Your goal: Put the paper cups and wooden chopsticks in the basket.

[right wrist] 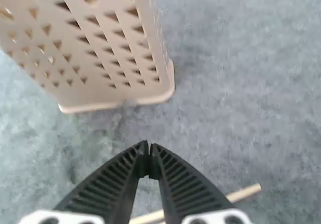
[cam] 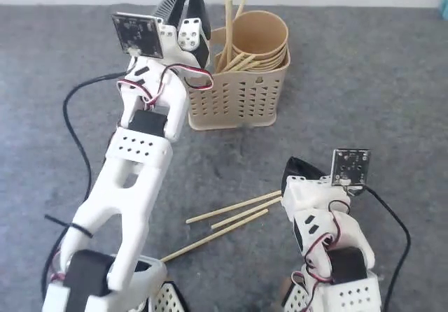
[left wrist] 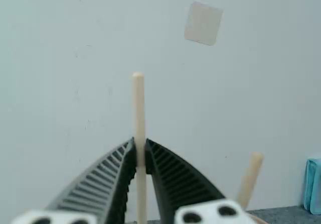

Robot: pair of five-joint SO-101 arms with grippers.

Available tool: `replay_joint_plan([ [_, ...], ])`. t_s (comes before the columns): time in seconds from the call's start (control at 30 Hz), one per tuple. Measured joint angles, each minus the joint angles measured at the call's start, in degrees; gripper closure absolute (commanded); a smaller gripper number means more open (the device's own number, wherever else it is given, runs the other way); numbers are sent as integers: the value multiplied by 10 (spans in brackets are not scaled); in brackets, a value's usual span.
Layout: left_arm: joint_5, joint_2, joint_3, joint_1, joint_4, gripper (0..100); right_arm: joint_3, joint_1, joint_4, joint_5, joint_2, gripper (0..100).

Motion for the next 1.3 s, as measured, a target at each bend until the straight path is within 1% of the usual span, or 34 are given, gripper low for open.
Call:
replay_joint_plan([
  [0.07, -6, -1, 0, 0, 17, 849, 3, 1, 0, 0, 0, 991],
  [0.17, -29, -18, 0, 0, 69, 701, 3, 0, 0, 0, 0, 991],
  [0.23, -29, -40, 0, 0, 115, 647, 3, 0, 0, 0, 0, 991],
  [0.5, -18, -174, 0, -1, 302, 685, 3, 0, 0, 0, 0, 991],
  [0.6, -18, -237, -1, -18, 374, 694, 3, 0, 0, 0, 0, 991],
  [0.7, -18, -292, -32, -52, 466, 696, 3, 0, 0, 8, 0, 991],
  [0.77, -17, -318, -66, -87, 534, 696, 5, 0, 0, 18, 0, 991],
  [0.9, -16, -338, -126, -147, 673, 696, 21, 1, 5, 80, 0, 991],
  [1.0, -16, -341, -133, -176, 765, 696, 21, 0, 5, 95, 0, 991],
  [1.07, -31, -341, -131, -184, 818, 696, 21, 0, 5, 95, 0, 991],
  [1.17, -93, -343, -95, -184, 876, 696, 21, 4, 5, 95, 0, 991],
  [1.23, -140, -343, -55, -184, 892, 696, 21, 25, 5, 95, 0, 991],
  [1.3, -185, -343, -7, -185, 894, 696, 19, 63, 19, 80, 0, 991],
])
